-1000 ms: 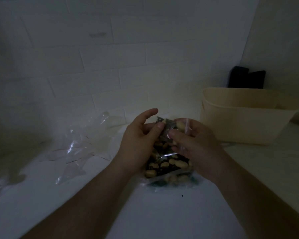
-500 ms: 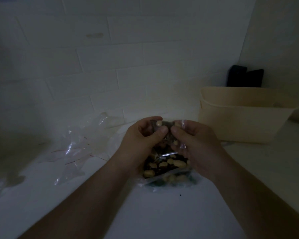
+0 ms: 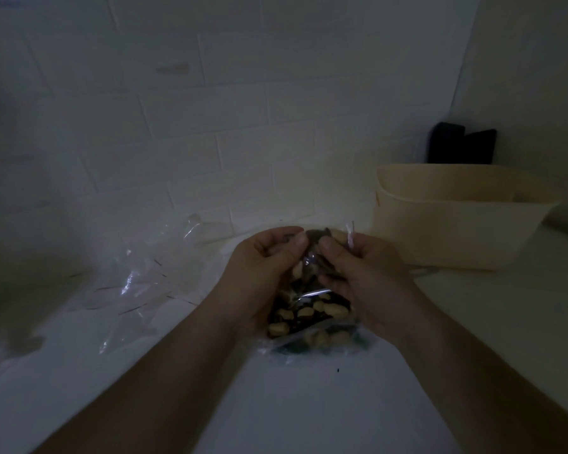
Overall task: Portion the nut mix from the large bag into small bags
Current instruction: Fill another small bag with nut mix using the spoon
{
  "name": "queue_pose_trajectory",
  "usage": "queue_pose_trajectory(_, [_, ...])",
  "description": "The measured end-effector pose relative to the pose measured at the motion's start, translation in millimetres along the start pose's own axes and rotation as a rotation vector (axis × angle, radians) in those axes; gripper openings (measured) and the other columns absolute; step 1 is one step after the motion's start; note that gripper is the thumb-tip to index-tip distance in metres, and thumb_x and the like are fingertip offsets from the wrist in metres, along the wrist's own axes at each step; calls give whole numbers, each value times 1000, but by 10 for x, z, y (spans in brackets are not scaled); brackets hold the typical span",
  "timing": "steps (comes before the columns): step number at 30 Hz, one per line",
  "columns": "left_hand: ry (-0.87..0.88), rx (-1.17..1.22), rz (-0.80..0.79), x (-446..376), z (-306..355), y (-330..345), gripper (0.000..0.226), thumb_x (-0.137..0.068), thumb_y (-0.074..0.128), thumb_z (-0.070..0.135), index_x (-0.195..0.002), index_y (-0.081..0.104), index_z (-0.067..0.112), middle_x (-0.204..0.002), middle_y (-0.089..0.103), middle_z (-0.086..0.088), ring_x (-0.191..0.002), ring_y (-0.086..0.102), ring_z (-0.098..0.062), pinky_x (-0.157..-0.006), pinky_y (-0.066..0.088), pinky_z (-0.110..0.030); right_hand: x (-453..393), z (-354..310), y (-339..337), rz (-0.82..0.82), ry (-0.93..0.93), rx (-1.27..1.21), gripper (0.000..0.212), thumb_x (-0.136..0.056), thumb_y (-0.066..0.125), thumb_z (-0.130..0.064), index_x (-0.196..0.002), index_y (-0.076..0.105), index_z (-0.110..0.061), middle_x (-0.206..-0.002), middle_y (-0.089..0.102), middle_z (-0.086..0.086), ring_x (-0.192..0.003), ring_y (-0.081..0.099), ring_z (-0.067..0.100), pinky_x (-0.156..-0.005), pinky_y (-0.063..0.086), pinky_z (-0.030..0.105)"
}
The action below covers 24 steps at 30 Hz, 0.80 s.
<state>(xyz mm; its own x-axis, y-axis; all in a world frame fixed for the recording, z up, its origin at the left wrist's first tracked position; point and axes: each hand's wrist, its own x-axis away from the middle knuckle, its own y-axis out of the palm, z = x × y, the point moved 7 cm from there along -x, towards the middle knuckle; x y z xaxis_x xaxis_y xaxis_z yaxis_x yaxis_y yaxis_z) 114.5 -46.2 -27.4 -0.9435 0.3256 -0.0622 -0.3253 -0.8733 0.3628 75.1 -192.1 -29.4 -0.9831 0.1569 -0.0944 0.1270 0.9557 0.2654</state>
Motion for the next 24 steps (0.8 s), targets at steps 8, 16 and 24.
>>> queue_pose_trajectory(8, [106,-181,52,-11,44,-87,17,-92,74,10,-110,74,10,-96,77,-17,-85,73,-26,-80,59,-36,-16,49,-16,5,-15,59,10,-100,66,-11,-104,74,-8,-99,79,11,-96,77,23,-82,63,37])
queue_pose_trajectory(16, [44,-458,-129,-72,226,148,17,-91,74,15,-107,79,12,-104,77,-21,-89,74,-29,-78,61,-38,-4,-91,-114,81,-51,-50,9,-98,68,-9,-105,72,-6,-100,78,12,-95,77,27,-83,63,38])
queue_pose_trajectory(24, [-116,-494,-132,-362,533,581,58,-107,44,51,-115,74,2,-109,77,-18,-95,74,-25,-77,61,-31,4,-508,-293,182,-94,-221,1,-96,70,-6,-97,71,-6,-97,78,15,-93,76,29,-77,62,39])
